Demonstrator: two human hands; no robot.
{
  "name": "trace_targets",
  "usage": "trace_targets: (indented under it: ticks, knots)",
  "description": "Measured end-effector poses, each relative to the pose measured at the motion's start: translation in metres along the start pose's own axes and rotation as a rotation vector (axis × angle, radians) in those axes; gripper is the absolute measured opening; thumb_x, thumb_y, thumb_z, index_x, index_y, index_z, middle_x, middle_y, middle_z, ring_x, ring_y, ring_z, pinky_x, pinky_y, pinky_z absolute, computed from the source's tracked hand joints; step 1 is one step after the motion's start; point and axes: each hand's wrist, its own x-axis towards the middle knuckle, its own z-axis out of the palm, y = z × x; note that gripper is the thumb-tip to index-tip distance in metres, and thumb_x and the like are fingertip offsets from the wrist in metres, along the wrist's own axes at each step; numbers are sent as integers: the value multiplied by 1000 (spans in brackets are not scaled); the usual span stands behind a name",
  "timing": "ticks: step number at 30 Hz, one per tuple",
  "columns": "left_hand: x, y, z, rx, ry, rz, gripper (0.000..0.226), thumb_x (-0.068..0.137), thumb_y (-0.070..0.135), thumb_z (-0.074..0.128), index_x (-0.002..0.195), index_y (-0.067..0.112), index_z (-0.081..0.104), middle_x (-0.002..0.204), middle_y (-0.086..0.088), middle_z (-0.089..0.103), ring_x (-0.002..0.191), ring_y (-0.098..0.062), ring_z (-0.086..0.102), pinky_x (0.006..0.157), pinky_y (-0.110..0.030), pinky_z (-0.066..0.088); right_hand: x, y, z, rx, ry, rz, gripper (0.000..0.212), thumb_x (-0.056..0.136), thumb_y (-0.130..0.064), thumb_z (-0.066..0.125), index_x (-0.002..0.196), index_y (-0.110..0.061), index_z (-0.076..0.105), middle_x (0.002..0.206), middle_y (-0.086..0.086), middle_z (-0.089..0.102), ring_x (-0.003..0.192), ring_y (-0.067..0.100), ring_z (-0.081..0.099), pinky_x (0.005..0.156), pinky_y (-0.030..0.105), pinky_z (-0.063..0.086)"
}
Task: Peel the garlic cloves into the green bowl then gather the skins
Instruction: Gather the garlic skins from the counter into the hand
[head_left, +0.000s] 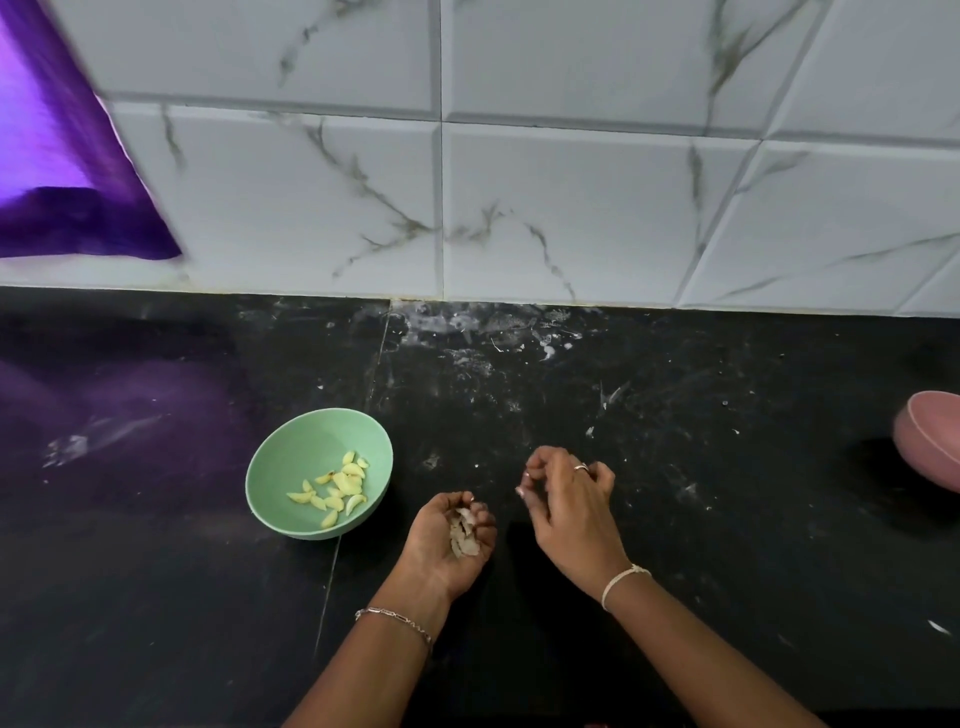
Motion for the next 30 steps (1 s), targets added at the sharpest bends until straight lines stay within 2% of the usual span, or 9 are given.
trace_targets:
  ticks: [3, 5, 7, 8, 17, 22, 24, 27, 30]
  knots:
    - [8, -3, 2, -52, -53, -26, 18, 88, 10, 41, 76, 6, 53, 70, -8, 54, 52, -16, 55, 49, -22, 48, -1, -26, -4, 109, 22, -30, 31, 87, -20, 65, 106, -30, 42, 87, -18, 58, 88, -4, 52, 95, 25, 16]
    - [9, -4, 4, -84, -122, -60, 18, 86, 9, 41, 84, 1, 57, 78, -12, 60, 68, -18, 60, 78, -22, 52, -3, -35, -3, 114, -19, -65, 31, 88, -21, 63, 106, -31, 41, 87, -19, 58, 92, -3, 54, 96, 24, 16]
    - [12, -4, 3, -82, -137, -104, 26, 87, 11, 39, 91, -5, 60, 90, -17, 61, 86, -23, 59, 109, -26, 38, -4, -38, -1, 95, -53, -87, 28, 90, -21, 62, 109, -30, 43, 88, -20, 59, 97, -1, 55, 97, 24, 16]
    - [13, -4, 2, -76, -133, -118, 29, 89, 12, 39, 94, -6, 61, 94, -19, 61, 90, -25, 59, 114, -28, 32, -4, -39, 0, 85, -65, -88, 26, 91, -22, 61, 110, -30, 44, 89, -19, 60, 99, -1, 54, 97, 23, 16]
    - [11, -5, 5, -56, -146, -126, 23, 81, 9, 44, 92, -3, 60, 87, -13, 57, 82, -20, 56, 110, -27, 33, 3, -43, -3, -84, -101, -104, 37, 81, -26, 70, 103, -36, 42, 77, -17, 59, 97, 2, 51, 88, 21, 8]
    - [12, -5, 3, -16, -125, -114, 34, 91, 17, 39, 100, -5, 63, 103, -18, 63, 105, -26, 58, 112, -35, 35, 1, -45, -2, -186, -90, -182, 21, 87, -23, 61, 102, -35, 53, 80, -15, 65, 95, 7, 55, 90, 28, 14]
    - [9, -6, 5, -15, -131, -112, 38, 93, 19, 39, 97, -8, 65, 99, -20, 65, 100, -28, 61, 103, -37, 43, -1, -45, 0, -225, -85, -177, 28, 77, -25, 73, 97, -36, 56, 74, -17, 63, 89, 7, 58, 89, 30, 18]
    - [2, -7, 11, 20, -146, -103, 38, 84, 14, 41, 82, -10, 69, 88, -22, 68, 85, -28, 66, 80, -39, 56, -3, -45, 2, -216, -51, -171, 37, 62, -23, 84, 86, -35, 59, 68, -19, 60, 80, 6, 59, 86, 30, 22]
    - [-1, -7, 13, 21, -139, -98, 34, 79, 11, 40, 81, -10, 68, 85, -22, 68, 77, -29, 68, 79, -39, 52, -4, -44, 4, -221, -27, -175, 28, 65, -23, 81, 82, -34, 62, 68, -18, 60, 79, 5, 58, 85, 30, 23]
